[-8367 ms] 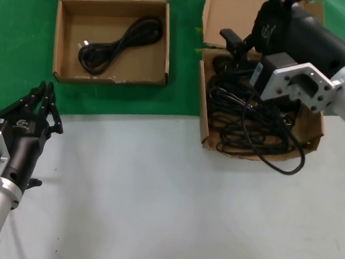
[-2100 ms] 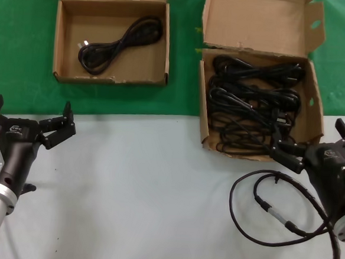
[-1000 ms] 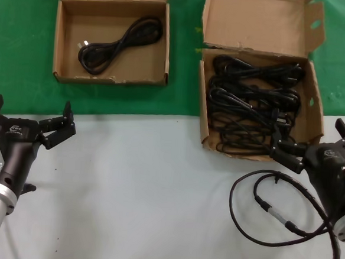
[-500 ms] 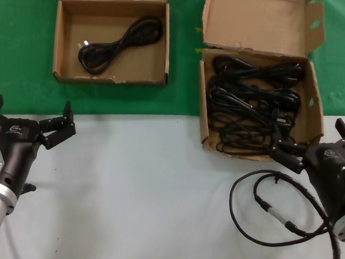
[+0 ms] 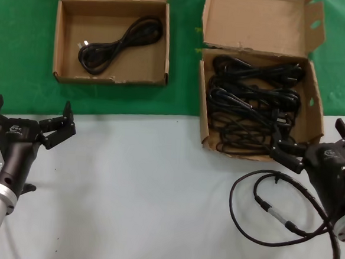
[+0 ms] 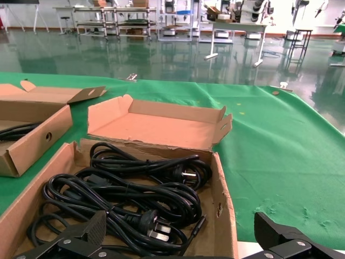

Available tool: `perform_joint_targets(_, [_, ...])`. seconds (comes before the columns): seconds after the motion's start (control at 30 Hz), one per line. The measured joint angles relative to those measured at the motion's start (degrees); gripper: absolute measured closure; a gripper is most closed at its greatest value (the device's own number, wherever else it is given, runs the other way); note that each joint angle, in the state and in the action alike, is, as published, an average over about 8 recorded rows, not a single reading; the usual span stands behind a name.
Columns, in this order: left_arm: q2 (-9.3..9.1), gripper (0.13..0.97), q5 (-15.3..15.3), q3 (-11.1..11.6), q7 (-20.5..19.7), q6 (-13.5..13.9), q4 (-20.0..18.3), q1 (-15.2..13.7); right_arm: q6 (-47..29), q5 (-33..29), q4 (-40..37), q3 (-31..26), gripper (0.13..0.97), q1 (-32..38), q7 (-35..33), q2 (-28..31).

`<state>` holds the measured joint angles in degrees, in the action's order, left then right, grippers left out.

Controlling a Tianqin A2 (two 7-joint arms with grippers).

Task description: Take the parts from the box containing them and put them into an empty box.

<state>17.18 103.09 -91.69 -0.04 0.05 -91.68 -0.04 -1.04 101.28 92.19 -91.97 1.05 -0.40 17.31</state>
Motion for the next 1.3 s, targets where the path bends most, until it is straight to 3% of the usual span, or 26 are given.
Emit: perform_joint_targets(1.3, [0.0, 0.132, 0.0, 0.0, 0.0, 0.0, 0.0, 0.0, 0.0, 0.0, 0.0, 0.0, 0.129, 0.0, 0.0, 0.0])
